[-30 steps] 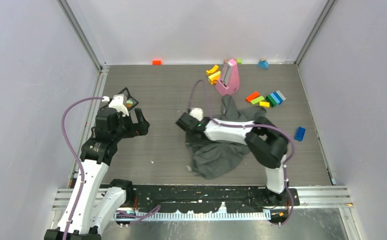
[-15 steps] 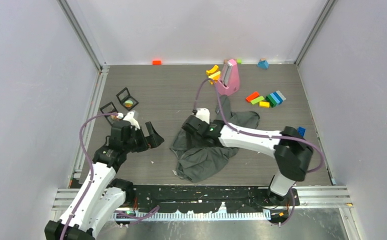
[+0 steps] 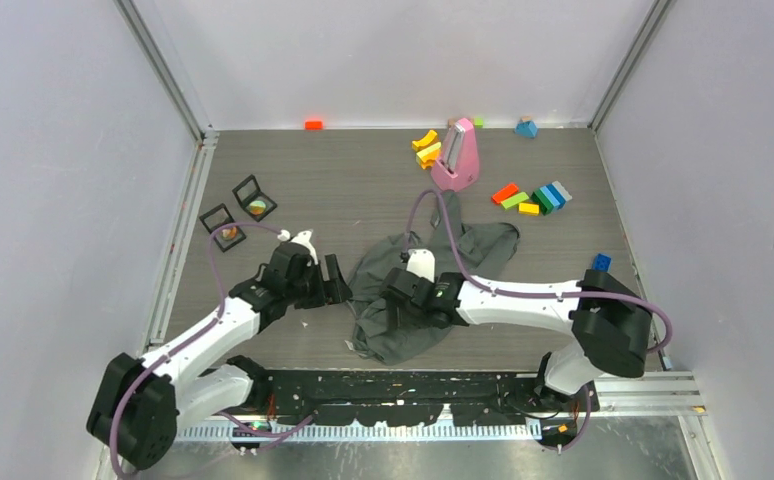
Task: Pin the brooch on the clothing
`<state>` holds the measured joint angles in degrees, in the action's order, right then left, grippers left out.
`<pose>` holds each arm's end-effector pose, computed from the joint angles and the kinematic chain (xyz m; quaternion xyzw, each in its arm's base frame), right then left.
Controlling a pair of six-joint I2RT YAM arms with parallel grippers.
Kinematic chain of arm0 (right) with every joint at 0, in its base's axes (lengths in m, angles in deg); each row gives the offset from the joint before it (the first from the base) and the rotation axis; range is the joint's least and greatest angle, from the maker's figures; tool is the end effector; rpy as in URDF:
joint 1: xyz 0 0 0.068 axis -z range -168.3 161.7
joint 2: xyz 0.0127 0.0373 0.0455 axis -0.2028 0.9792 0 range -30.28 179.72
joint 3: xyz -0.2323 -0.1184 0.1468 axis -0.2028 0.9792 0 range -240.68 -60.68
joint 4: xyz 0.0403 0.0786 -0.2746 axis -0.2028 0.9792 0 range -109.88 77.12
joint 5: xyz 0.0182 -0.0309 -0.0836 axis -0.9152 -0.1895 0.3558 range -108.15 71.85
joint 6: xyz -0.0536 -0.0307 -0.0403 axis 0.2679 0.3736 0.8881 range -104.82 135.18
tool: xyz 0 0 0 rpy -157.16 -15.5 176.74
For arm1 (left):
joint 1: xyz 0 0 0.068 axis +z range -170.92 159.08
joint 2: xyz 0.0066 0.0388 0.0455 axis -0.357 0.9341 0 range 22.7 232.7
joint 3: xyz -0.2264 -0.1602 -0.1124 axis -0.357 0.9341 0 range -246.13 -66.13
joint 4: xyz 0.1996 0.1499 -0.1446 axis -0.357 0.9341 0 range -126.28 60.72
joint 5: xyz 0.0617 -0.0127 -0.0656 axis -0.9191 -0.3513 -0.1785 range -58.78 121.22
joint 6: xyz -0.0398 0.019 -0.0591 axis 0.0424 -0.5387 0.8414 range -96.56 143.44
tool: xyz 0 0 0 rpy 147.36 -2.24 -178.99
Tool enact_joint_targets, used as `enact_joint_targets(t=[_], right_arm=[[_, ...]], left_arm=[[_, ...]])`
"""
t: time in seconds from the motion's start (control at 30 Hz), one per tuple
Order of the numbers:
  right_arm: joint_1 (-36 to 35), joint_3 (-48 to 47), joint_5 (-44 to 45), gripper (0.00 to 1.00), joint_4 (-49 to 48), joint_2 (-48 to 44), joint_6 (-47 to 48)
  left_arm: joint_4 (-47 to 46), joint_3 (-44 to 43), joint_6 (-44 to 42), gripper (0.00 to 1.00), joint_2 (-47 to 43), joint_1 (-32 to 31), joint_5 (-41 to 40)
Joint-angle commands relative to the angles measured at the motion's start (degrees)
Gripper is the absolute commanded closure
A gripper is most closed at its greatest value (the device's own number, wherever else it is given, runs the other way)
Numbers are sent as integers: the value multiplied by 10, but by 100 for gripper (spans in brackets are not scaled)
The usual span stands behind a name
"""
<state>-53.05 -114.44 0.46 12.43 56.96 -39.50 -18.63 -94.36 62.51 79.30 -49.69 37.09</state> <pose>0.1550 0.2825 0.1827 -0.0510 0.9642 0.0990 0.2408 0.1924 -0.1129 0.1820 -0.0640 0.9240 -0.2481 0.2838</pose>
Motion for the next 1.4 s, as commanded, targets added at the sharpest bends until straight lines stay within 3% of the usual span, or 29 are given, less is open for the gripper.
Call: enact_joint_targets(t=[0.0,0.2,0.3,0.33,0.4,0.47,0.53,0.57,0.63,0.77,0.9,1.03,1.37], right_arm=[[-13,-20,33,24,-51,22,-26],[-15,-34,49,23,-61,53,-25],[-15,-38,62,27,-60,70,-27],[-15,-38,64,30,-62,73,-27],[-15,-36,67,42,-65,77,-28],[-12,-33,74,59,-65,76,-26],[-1,-29,72,76,-62,70,-20],[5,-28,72,87,-58,60,-15],[30,-26,71,97,-36,34,-2],[117,-25,47,100,4,-50,57],[260,-63,-9,100,54,-143,136],[341,-187,-22,100,124,-190,204],[358,-466,-8,99,222,-215,262]], left_arm=[[-86,-12,-16,30,49,-2,-27],[-120,-25,-28,28,128,-4,-22],[-145,-28,-29,29,165,-5,-10],[-156,-29,-30,33,177,-6,-4],[-185,-30,-31,51,201,-7,13],[-208,-31,-32,73,214,-7,23],[-210,-38,-30,88,213,-6,16],[-204,-45,-31,94,206,-5,6],[-164,-66,-40,100,183,-2,-22],[-77,-126,-69,100,120,38,-51],[-12,-183,-84,100,52,125,-25],[60,-269,-99,100,19,190,32],[200,-562,-131,100,23,208,90]])
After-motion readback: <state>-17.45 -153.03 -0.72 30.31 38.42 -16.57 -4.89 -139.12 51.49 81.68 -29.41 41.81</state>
